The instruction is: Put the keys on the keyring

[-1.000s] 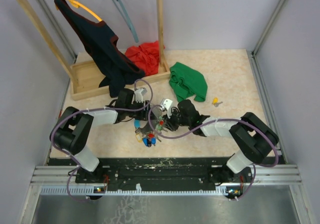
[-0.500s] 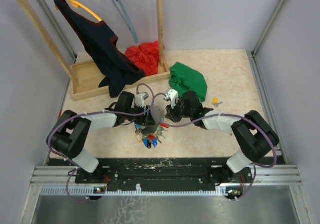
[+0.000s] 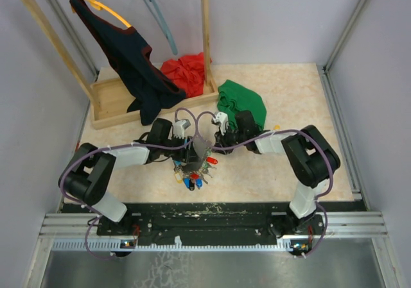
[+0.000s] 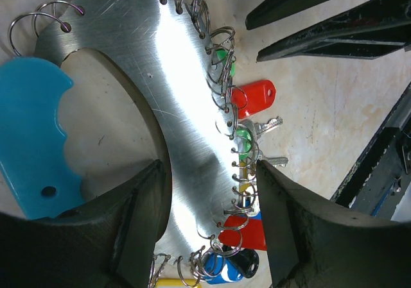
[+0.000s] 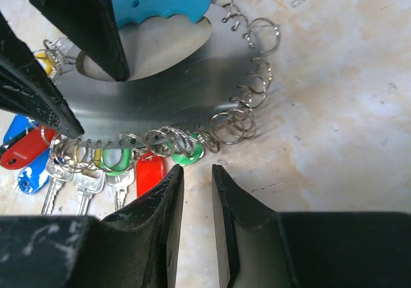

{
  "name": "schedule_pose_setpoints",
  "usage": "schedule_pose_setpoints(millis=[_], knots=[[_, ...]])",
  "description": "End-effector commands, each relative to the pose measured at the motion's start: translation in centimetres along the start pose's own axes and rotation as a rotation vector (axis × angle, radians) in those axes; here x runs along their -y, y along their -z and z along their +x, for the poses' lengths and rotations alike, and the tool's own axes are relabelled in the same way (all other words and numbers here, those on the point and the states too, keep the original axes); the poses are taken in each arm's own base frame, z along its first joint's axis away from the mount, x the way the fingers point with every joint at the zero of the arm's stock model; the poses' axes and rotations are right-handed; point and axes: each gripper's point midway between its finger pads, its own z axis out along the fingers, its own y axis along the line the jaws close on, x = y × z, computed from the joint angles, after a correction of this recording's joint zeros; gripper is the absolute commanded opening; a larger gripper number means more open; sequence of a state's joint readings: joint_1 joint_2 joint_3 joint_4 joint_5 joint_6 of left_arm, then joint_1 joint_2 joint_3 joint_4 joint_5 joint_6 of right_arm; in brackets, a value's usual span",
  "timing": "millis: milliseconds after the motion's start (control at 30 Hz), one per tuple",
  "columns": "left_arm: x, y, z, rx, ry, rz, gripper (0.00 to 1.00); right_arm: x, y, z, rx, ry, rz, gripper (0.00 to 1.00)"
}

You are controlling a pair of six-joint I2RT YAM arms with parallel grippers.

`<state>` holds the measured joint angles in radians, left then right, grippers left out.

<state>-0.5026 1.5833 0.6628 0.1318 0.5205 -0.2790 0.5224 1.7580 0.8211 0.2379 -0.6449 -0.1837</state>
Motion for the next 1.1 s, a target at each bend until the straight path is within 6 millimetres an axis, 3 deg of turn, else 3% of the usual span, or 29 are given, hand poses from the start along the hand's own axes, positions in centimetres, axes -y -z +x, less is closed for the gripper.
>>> schedule_pose_setpoints(millis=[0, 533, 633, 800, 1067], knots=[[-1.0, -0.4, 1.3, -0.038, 0.002, -0.025, 0.65, -0.5, -0.7, -2.5, 0.065, 0.07, -0.084, 0.24], [-1.4, -1.2, 1.4, -0.035, 0.01, -0.022, 0.65, -2.2, -2.8, -2.1, 0.094, 0.05, -0.232, 0.29], [-1.3, -1.2, 1.1, -0.024, 0.01, -0.012, 0.64, -2.6, -3.0, -2.3, 0.099, 0.056, -0.256, 0.24], [-0.9, -0.2, 0.1, 0.029, 0.035, 0.007, 0.65, -3.2, -2.1, -3.7, 0.139, 0.092, -0.264, 0.0], [-0.4, 3.4, -1.5, 0.161, 0.097, 0.04, 0.68, -4.4, 0.3, -7.3, 0.235, 0.188, -0.235, 0.0]])
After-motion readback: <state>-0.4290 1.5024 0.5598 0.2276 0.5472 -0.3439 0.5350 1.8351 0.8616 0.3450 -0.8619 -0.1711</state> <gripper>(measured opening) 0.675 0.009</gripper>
